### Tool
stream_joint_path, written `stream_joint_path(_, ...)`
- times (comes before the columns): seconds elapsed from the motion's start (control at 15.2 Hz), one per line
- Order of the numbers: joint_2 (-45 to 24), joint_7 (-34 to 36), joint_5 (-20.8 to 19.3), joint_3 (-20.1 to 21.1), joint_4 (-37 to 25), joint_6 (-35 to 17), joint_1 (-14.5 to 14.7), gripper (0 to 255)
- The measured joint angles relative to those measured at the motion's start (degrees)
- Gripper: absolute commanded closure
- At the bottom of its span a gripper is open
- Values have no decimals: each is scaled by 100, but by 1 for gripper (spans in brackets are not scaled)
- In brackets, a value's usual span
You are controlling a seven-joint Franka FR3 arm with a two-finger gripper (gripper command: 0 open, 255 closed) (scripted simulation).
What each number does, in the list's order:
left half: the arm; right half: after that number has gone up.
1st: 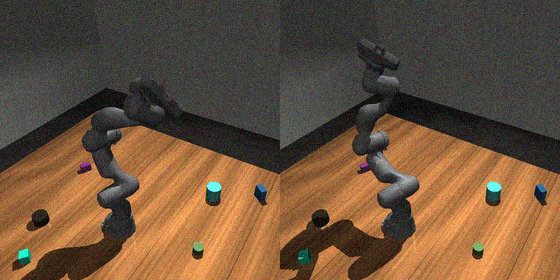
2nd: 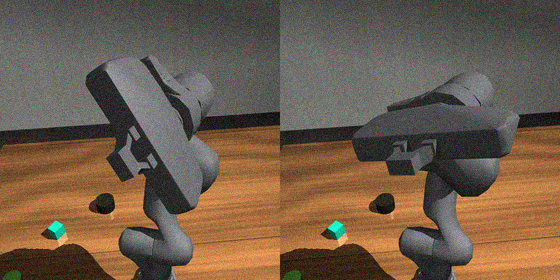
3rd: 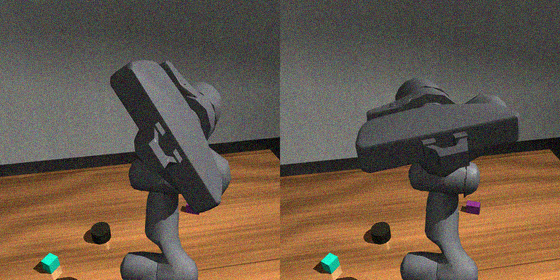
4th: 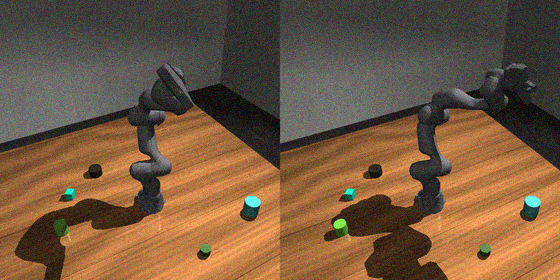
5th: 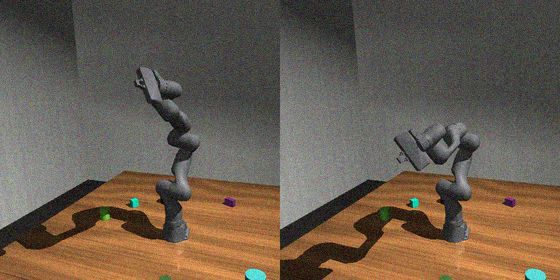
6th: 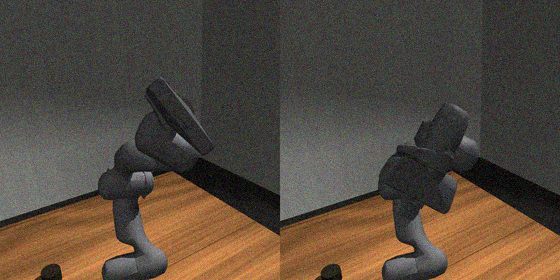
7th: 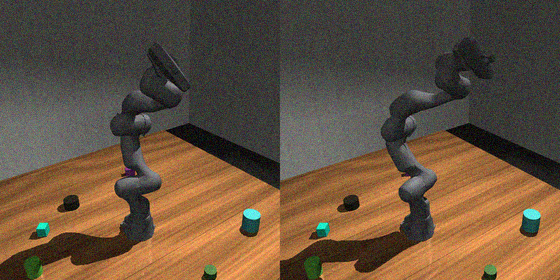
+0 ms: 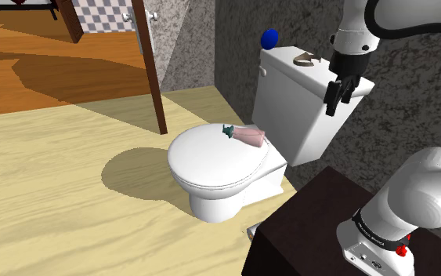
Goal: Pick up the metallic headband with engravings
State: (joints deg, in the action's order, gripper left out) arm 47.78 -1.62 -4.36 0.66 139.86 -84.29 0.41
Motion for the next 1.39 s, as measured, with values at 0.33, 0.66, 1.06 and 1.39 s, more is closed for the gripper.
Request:
stream_joint_path(0.33, -577, -167, -157, -222, -393, -234, -112, 0)
stream_joint_path(0.66, -1537, -429, -313, -551, -1143, -523, -246, 0)
stream_joint_path(1.06, -2794, -789, -348, -938, -2283, -743, -377, 0)
stream_joint_path(1.39, -3859, -1113, -227, -1222, -3412, -751, -493, 0)
